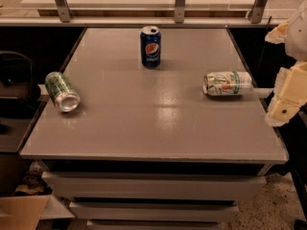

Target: Move 7up can near green can

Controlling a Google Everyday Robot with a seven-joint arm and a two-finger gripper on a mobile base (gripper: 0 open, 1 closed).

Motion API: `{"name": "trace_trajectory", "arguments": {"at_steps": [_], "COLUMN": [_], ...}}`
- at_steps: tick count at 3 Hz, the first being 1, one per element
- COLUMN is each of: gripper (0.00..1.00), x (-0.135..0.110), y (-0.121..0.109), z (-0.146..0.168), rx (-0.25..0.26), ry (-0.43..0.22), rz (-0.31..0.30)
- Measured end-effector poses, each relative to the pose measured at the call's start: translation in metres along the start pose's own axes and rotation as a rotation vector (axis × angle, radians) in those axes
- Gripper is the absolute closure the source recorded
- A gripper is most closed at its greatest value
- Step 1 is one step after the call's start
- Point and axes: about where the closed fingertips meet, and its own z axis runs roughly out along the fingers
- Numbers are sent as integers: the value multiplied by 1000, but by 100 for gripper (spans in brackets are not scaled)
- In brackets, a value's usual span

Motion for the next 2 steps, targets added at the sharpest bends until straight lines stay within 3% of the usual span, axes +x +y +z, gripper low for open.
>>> {"name": "trace_trajectory", "arguments": {"at_steps": [2], "gripper": [0], "x": [-4], "y": [-4], "z": [3], "rx": [4], "ry": [-18], "rz": [-7]}}
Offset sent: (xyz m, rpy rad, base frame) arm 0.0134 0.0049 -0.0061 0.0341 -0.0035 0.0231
